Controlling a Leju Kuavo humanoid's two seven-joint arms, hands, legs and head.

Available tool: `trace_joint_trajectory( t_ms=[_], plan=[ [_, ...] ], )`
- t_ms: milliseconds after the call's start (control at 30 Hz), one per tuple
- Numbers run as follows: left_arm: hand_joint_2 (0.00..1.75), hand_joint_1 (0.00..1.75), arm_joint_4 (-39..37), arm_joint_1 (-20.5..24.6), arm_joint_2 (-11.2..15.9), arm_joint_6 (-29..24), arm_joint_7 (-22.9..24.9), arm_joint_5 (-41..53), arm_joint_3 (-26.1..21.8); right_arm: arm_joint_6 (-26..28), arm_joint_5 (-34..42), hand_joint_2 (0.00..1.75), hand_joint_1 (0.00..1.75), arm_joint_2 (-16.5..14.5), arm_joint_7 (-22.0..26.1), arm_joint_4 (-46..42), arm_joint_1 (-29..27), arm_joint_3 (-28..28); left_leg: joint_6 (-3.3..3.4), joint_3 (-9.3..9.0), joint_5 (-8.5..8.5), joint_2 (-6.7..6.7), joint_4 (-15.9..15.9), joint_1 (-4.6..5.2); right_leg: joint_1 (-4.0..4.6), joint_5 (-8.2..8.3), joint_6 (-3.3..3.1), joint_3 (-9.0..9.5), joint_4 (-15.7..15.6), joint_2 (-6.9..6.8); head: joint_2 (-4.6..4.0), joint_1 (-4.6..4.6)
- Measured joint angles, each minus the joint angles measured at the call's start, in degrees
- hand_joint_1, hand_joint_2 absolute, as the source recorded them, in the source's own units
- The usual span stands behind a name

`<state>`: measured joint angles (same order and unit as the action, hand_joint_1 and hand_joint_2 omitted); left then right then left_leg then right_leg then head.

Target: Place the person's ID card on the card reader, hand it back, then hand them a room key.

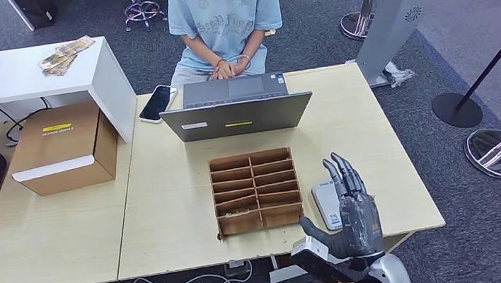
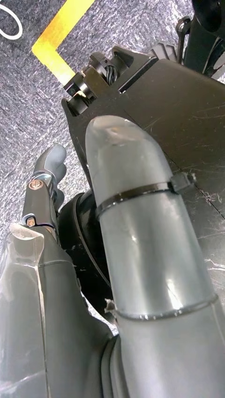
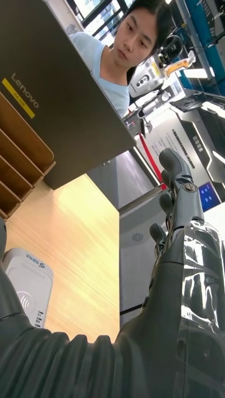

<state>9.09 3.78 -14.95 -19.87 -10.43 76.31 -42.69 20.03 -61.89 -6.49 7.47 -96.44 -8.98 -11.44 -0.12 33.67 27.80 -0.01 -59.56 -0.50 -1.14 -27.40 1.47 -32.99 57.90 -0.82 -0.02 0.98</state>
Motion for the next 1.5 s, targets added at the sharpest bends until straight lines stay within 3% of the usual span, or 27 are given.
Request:
trace_joint_trajectory(
  t_ms=[367,467,533,700,800,900,1100,1500],
  plan=[
    [0.0,0.0,0.0,-0.2,0.0,0.0,-0.2,0.6,0.1,-0.3,0.1,1.75,0.0,0.0,-0.1,0.2,0.1,0.0,0.0,-0.01,0.0,0.0,0.0,0.0,0.0,0.0,0.0,0.0,0.0,0.0,0.0,-0.01],
    [0.0,0.0,0.0,0.2,0.5,0.0,6.0,6.4,4.2,-0.2,-0.1,1.75,0.0,0.0,-0.7,0.2,0.2,0.0,0.0,-0.03,-0.01,0.0,0.0,0.0,0.0,0.0,0.0,-0.01,0.0,0.0,0.0,-0.01],
    [0.0,0.0,0.0,0.6,0.8,0.0,10.5,9.1,12.9,-0.1,-0.4,1.75,0.0,0.0,-1.2,0.2,0.2,-0.1,0.0,-0.03,-0.01,0.03,0.0,0.01,-0.01,0.01,-0.01,-0.02,0.0,0.03,0.0,-0.01],
    [0.0,0.0,0.0,1.7,2.3,1.4,12.2,9.2,46.5,-0.1,-0.6,1.75,0.0,0.0,-1.5,0.2,0.2,-0.4,0.0,0.02,-0.02,0.0,0.0,0.0,0.0,0.02,-0.01,0.01,0.0,0.01,0.0,-0.01],
    [0.0,0.0,0.0,1.9,3.2,-0.4,12.7,9.2,57.7,0.0,-0.6,1.75,0.0,0.0,-1.6,0.2,0.2,-0.5,0.0,0.01,-0.02,0.0,0.0,0.0,0.0,0.02,-0.01,0.0,0.0,0.01,0.0,-0.01],
    [0.0,0.0,0.0,2.0,3.8,-2.9,12.8,9.2,63.9,0.0,-0.7,1.75,0.0,0.0,-1.7,0.2,0.3,-0.6,-0.01,0.02,-0.01,0.0,0.0,0.0,0.0,0.01,-0.01,0.0,0.0,0.01,0.0,-0.01],
    [0.0,0.0,0.0,2.0,4.3,-7.4,12.9,9.2,69.4,0.1,-0.7,1.75,0.0,0.0,-1.9,0.2,0.3,-0.6,-0.01,0.05,-0.01,-0.02,0.0,0.0,0.0,0.01,-0.01,-0.02,0.0,0.0,0.0,-0.02],
    [0.0,0.0,0.0,2.2,4.5,-8.4,12.9,9.2,71.5,0.1,-0.7,1.75,0.0,0.0,-1.9,0.2,0.3,-0.6,-0.01,0.05,-0.01,-0.03,0.0,0.0,0.0,0.01,-0.01,-0.02,0.0,0.0,0.0,-0.02]
  ],
)
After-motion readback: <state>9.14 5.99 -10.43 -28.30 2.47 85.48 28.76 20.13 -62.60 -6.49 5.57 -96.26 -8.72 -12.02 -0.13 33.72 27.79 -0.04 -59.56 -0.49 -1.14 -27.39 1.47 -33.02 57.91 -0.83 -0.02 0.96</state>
